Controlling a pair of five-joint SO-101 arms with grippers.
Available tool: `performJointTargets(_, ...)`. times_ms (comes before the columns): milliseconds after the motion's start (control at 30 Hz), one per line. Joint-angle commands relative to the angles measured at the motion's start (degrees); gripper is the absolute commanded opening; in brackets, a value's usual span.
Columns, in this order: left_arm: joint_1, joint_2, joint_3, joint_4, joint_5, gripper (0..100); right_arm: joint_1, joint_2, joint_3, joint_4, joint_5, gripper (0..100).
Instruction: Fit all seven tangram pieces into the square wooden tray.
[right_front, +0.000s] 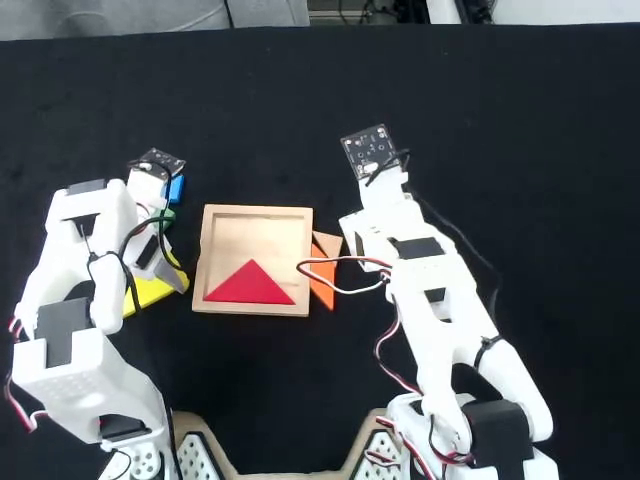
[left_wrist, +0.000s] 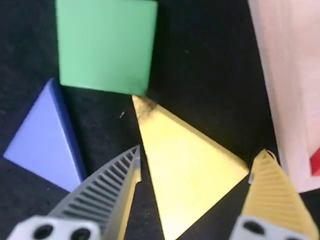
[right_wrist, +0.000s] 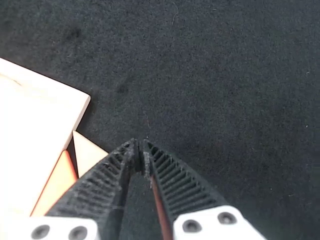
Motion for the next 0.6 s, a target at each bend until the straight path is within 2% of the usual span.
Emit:
performJointTargets(0,1.19,-0.53,0.04,0.00,3.08,34,0.09,0.04,-0.31,-0.79,0.44,1.8)
performJointTargets(167,0.84,-0.53,0.04,0.00,3.08,33,0.09,0.04,-0.31,-0.79,0.44,1.8)
performJointTargets(333,0.84,-0.53,0.04,0.44,0.88,23,0.09,0.04,-0.31,-0.79,0.44,1.8)
performJointTargets(433,0.75,-0.53,0.04,0.62,-1.93,25,0.09,0.04,-0.31,-0.79,0.44,1.8)
performJointTargets(567,-0.48,-0.53,-0.48,0.44,0.53,30,0.09,0.04,-0.31,-0.79,0.44,1.8)
